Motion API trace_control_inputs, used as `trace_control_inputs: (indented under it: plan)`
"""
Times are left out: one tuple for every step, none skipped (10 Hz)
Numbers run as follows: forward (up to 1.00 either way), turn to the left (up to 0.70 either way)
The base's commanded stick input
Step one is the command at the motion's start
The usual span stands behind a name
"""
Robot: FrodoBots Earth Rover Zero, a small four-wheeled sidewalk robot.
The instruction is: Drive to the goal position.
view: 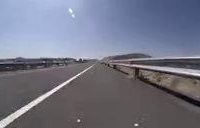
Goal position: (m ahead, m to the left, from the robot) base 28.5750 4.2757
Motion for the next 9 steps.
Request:
trace_control_inputs:
  plan:
    - [1.00,0.00]
    - [1.00,0.00]
    - [1.00,0.00]
    - [1.00,0.00]
    - [1.00,0.00]
    - [1.00,0.00]
    - [1.00,0.00]
    - [1.00,0.00]
    - [1.00,0.00]
